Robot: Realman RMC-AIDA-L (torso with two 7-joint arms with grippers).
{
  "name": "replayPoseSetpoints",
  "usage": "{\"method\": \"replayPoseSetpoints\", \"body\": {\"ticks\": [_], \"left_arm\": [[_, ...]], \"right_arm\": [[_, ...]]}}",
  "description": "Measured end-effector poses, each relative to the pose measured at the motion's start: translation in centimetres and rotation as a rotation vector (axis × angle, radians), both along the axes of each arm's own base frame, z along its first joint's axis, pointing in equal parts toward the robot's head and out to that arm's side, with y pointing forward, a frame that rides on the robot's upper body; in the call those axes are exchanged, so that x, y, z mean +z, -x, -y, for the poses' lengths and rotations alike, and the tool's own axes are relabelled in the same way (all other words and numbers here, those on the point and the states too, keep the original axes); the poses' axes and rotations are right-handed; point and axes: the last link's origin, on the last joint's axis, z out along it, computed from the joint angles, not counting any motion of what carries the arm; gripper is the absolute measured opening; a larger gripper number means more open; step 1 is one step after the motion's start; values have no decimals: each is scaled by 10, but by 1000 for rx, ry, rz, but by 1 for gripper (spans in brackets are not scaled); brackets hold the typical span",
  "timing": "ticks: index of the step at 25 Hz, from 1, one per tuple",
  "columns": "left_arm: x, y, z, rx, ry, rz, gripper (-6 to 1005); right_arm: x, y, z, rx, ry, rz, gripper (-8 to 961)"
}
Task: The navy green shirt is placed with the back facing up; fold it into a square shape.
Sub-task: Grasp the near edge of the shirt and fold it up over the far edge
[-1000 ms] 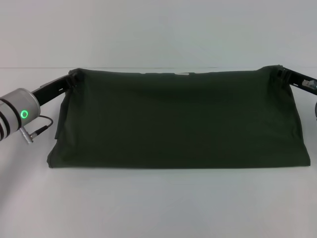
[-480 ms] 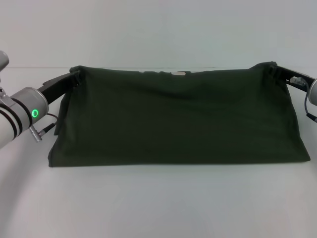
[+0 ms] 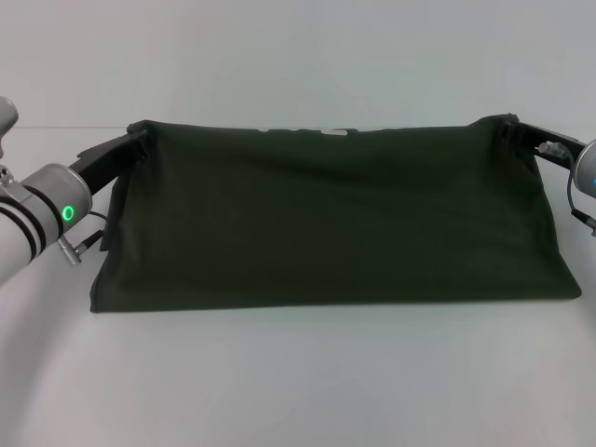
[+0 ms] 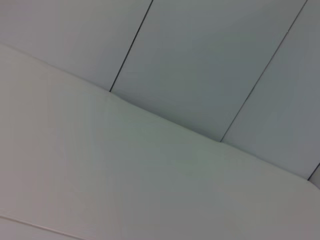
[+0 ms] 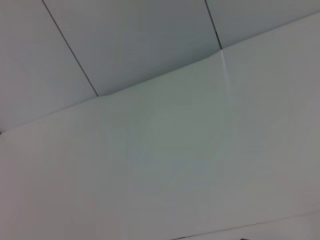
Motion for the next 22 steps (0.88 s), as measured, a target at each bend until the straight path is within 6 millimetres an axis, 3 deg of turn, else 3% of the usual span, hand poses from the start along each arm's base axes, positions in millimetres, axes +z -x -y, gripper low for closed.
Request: {"method": "replayPoseSetpoints", "body": {"ticks": [14, 20, 21, 22], "left_arm": [[-10, -1, 3, -31, -77, -63, 39], [-11, 0, 4, -4, -108, -44, 40], [-11, 0, 4, -3, -109, -43, 40], [-11, 0, 4, -2, -110, -43, 136]], "right_arm": [[-2, -5, 4, -6, -28, -22, 39], [-1, -8, 6, -8, -49, -29, 163], [0, -8, 6, -7, -52, -29, 278], [0, -9, 6, -6, -54, -30, 393]]}}
